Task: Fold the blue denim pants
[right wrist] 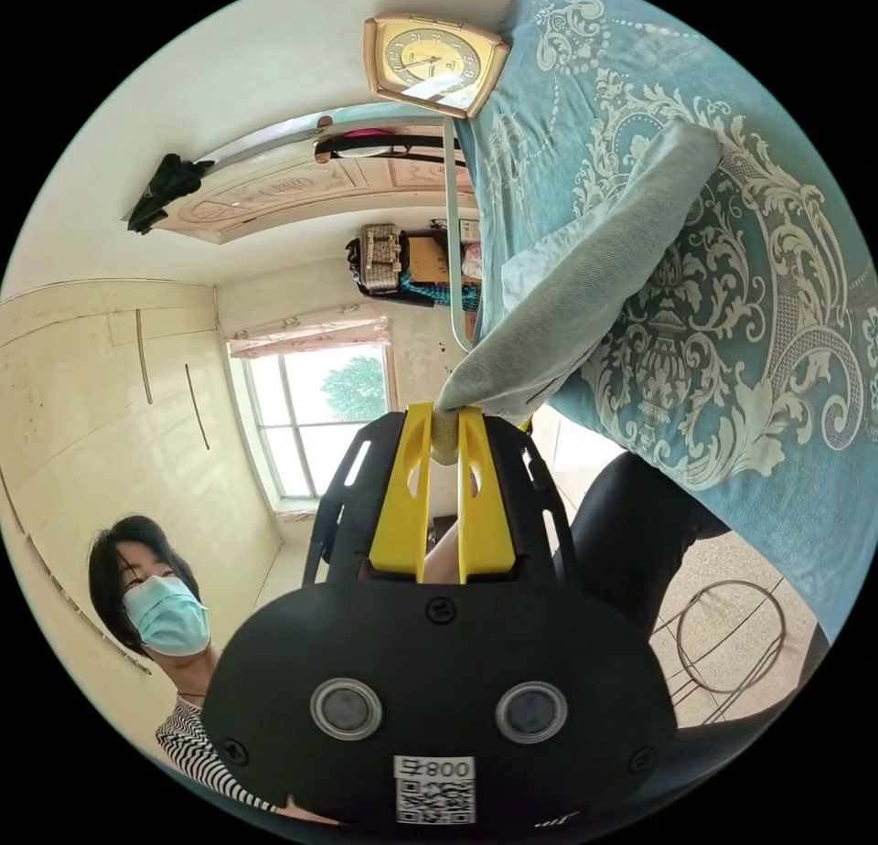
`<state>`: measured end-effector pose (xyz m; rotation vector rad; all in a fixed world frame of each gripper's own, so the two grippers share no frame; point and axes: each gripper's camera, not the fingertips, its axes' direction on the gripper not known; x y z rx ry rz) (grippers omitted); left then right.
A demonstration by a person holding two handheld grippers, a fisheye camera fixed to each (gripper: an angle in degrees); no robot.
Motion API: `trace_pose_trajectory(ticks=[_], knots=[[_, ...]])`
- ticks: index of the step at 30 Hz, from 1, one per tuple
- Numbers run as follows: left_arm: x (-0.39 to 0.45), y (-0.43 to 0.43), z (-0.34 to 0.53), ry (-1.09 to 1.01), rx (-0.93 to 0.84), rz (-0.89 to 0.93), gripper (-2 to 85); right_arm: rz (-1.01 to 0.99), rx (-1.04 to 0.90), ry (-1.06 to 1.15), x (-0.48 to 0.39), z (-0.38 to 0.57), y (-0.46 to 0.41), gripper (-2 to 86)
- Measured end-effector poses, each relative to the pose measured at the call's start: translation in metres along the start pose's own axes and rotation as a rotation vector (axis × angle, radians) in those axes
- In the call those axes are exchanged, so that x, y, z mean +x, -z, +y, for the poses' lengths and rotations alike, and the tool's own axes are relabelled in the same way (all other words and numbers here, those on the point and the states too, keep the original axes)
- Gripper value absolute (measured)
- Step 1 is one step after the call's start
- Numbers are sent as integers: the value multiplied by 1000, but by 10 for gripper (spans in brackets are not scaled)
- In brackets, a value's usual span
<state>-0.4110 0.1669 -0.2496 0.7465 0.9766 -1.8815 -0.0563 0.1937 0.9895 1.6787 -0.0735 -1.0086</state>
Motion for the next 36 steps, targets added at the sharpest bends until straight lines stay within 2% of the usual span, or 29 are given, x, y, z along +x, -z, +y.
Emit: trace_pose_trajectory(ticks=[6, 13, 18, 25, 31, 36], knots=[[24, -61, -21, 0, -69, -65, 146, -32, 20, -18, -34, 23, 19, 37], [60, -131, -38, 39, -47, -49, 111, -6, 14, -9, -82, 56, 49, 36], [137, -195, -29, -71, -84, -107, 97, -7, 41, -3, -114, 93, 92, 33], [257, -287, 13, -214, -177, -88, 91, -81, 104, 62, -179, 189, 178, 23], [338, -404, 65, -249, -321, -96, 88, -130, 208, 108, -231, 291, 267, 18], [416, -579, 115, -298, -483, -110, 87, -166, 351, 144, -272, 361, 363, 16]])
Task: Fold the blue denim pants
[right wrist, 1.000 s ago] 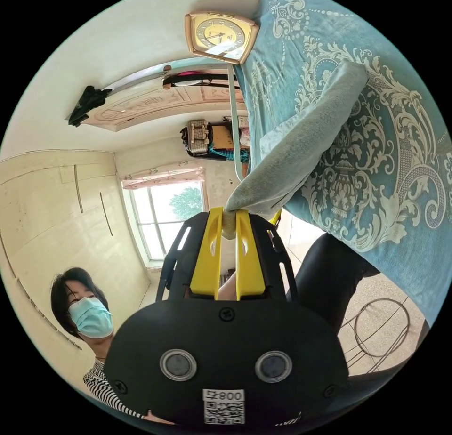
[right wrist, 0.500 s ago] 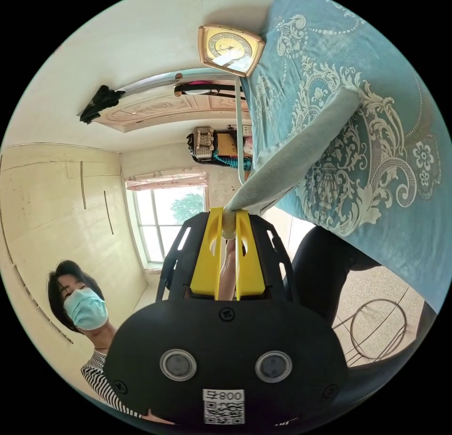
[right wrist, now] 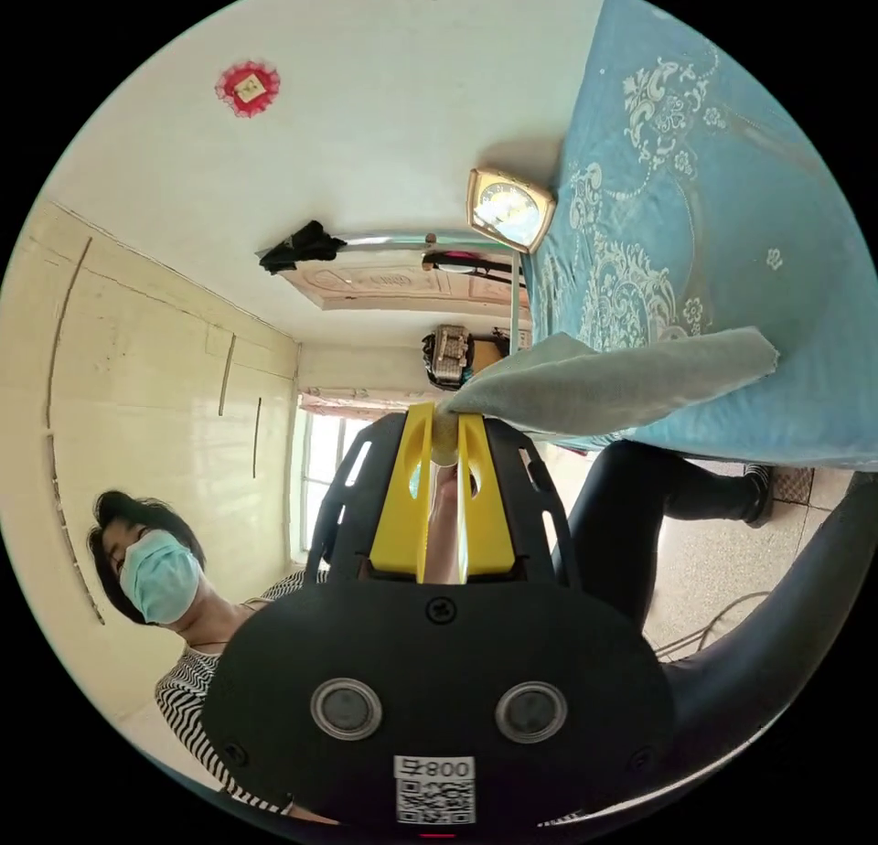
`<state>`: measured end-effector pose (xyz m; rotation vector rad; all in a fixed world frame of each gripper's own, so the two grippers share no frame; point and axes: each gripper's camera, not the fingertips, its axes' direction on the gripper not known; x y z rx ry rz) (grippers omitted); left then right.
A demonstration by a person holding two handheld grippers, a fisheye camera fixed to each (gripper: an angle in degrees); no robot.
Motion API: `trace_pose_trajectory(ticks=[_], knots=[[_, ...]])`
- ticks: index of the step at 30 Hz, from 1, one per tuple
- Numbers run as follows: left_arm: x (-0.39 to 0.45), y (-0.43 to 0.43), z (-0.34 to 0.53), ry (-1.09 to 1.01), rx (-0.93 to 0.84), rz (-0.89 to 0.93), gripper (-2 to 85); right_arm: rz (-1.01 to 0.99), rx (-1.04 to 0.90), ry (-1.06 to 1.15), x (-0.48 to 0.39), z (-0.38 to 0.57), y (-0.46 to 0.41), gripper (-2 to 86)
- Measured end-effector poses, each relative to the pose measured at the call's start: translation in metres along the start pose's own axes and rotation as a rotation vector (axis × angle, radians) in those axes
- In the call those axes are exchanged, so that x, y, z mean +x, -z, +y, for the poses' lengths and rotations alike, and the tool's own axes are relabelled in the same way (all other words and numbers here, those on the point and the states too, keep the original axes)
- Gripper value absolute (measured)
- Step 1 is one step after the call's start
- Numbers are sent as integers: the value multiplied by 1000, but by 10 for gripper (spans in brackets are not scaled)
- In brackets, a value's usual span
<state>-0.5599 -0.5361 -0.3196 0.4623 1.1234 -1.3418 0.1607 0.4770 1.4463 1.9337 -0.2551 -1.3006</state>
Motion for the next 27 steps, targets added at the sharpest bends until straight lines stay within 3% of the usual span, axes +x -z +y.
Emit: trace_pose_trajectory(ticks=[4, 11, 16, 21, 24, 26, 27], knots=[[87, -151, -45, -80, -125, 46, 87, -10, 158, 108, -83, 8, 115, 18], [326, -544, -101, -296, -391, 280, 86, 134, 462, 458, -289, 22, 348, 20], [466, -809, -85, -423, -582, 409, 88, 249, 679, 581, -378, 60, 487, 21], [495, -1068, -52, -453, -793, 290, 93, 339, 847, 448, -358, 92, 585, 24], [448, -1176, -41, -407, -926, 8, 94, 340, 907, 196, -294, 101, 622, 26], [431, -1213, -42, -395, -961, -63, 94, 245, 907, 71, -251, 106, 636, 30], [429, -1227, -49, -359, -950, 21, 94, 211, 908, 75, -246, 107, 639, 31]])
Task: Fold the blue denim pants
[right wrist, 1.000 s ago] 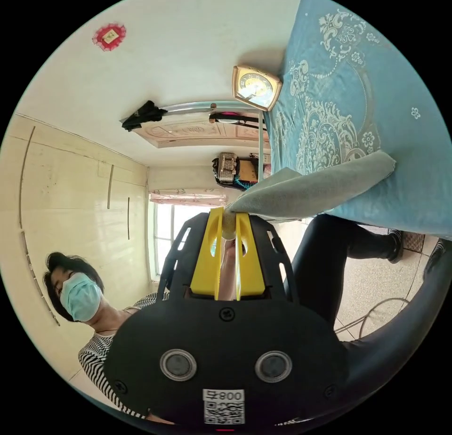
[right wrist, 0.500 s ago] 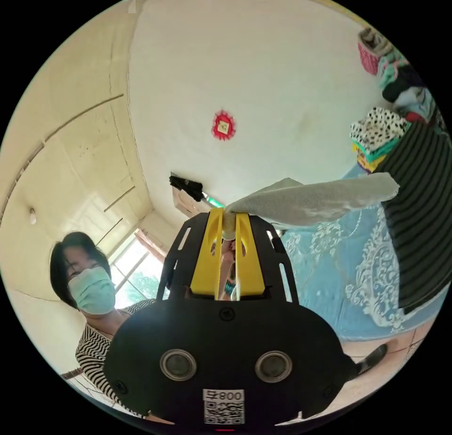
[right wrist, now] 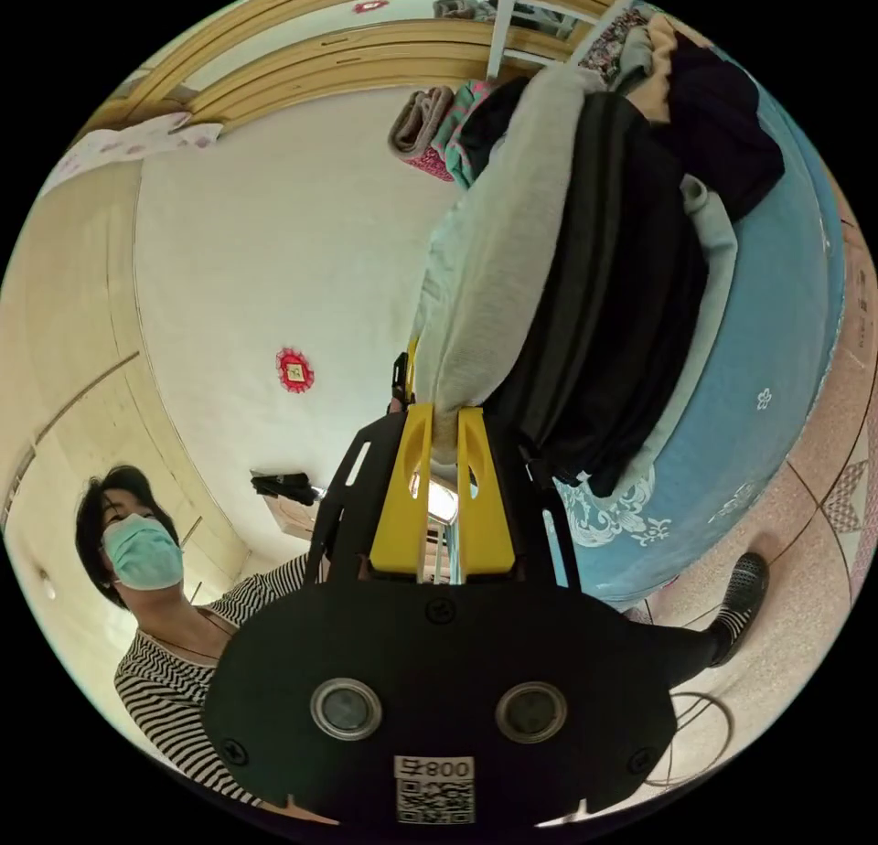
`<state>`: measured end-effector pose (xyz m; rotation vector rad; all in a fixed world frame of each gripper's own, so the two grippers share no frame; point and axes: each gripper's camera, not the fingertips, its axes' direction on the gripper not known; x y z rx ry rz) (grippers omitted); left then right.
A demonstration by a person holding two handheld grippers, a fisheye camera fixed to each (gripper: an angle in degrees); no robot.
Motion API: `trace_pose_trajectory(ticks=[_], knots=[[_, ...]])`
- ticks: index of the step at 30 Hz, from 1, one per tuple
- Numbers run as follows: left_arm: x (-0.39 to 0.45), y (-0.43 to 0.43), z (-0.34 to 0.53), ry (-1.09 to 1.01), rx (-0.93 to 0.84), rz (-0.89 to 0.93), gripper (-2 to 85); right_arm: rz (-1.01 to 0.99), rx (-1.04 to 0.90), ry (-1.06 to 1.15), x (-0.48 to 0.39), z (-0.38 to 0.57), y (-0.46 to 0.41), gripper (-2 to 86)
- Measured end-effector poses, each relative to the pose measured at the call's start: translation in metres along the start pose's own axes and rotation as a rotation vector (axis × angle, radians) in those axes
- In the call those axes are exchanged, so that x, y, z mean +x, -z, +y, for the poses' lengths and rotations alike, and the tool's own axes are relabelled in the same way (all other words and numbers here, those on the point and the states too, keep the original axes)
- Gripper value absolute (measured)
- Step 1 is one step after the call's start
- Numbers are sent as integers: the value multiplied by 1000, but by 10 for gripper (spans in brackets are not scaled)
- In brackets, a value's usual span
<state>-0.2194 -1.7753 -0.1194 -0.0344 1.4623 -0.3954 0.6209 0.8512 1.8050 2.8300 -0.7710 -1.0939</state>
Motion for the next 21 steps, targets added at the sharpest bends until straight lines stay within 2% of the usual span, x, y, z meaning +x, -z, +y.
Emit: trace_pose_trajectory(ticks=[2, 9, 14, 21], knots=[[3, -2, -28, -9, 6, 43, 94, -43, -5, -13, 0, -8, 2, 35], [94, -28, -149, -204, -58, -127, 94, 21, -37, 83, -56, -50, 1, 47], [89, -28, -179, -106, 2, -78, 98, 33, -44, 57, -77, -71, -2, 61], [157, 11, -209, -215, 129, -119, 90, 57, 17, 45, -114, -86, 9, 43]])
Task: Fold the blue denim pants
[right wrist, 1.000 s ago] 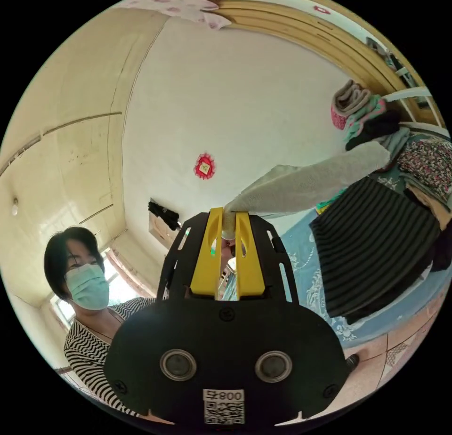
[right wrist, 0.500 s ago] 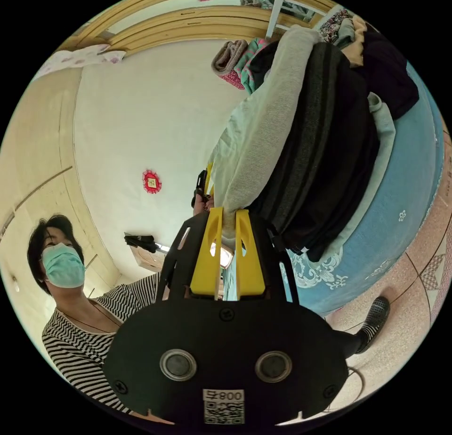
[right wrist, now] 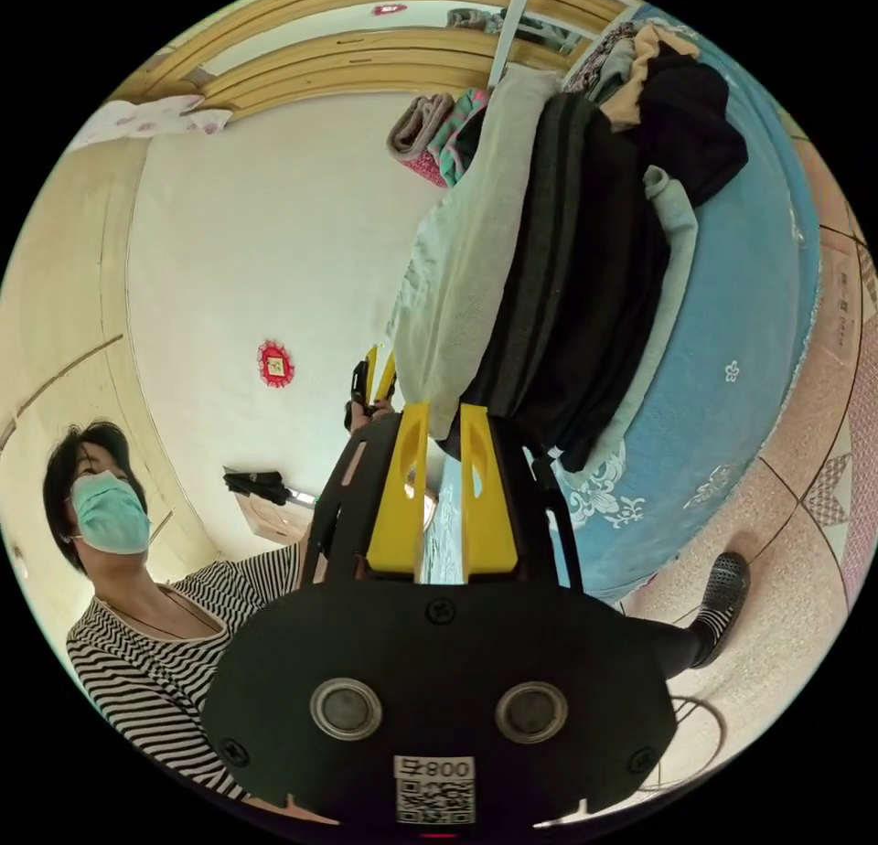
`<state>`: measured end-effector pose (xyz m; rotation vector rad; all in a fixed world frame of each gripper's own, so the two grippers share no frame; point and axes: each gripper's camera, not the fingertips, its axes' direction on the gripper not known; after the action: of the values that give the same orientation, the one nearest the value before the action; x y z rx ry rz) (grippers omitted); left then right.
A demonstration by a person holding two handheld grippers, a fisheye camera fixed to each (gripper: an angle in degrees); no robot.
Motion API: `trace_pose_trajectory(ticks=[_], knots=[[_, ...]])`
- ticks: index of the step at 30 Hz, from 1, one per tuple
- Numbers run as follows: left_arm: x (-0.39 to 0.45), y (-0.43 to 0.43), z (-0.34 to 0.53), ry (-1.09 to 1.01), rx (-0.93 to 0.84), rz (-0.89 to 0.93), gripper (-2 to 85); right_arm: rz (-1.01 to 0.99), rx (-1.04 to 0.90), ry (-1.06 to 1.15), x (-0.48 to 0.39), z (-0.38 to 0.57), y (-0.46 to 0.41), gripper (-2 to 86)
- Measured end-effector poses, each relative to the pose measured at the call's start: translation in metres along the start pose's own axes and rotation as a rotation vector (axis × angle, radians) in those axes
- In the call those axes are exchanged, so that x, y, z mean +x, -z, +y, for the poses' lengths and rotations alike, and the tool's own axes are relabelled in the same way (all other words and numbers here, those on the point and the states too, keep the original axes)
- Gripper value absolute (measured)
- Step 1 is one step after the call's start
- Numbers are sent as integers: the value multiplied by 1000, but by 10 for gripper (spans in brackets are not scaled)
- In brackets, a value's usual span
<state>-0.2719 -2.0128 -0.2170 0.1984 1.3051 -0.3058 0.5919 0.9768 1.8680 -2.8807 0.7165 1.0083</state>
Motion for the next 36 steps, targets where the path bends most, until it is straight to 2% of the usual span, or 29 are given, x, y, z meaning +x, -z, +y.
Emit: trace_pose_trajectory(ticks=[3, 5, 9, 11, 13, 18, 20, 23, 26, 32, 36], knots=[[40, 11, -20, -95, 47, -4, 77, 37, 98, 44, -33, -6, 11, 15], [68, 5, -34, -169, 34, -22, 69, 136, 171, 146, -79, -25, 8, 7], [114, -38, -68, -315, -39, -124, 33, 344, 102, 434, -168, -89, -51, 2], [122, -60, -82, -359, -57, -211, 18, 565, 54, 612, -219, -136, -116, 1], [121, -81, -96, -393, -84, -290, 9, 688, -10, 713, -244, -170, -173, 1], [114, -109, -127, -504, -129, -329, 0, 980, -230, 821, -254, -239, -323, 1], [113, -115, -136, -524, -152, -341, 0, 1172, -309, 810, -241, -262, -386, 1], [106, -124, -151, -501, -168, -408, -1, 1221, -300, 847, -242, -273, -430, 1], [89, -127, -172, -396, -164, -379, -1, 1253, -360, 826, -247, -295, -465, 1], [81, -137, -198, -310, -202, -409, 0, 1104, -400, 680, -252, -345, -488, 0], [95, -131, -209, -259, -232, -411, 0, 1071, -385, 669, -260, -358, -496, 1]])
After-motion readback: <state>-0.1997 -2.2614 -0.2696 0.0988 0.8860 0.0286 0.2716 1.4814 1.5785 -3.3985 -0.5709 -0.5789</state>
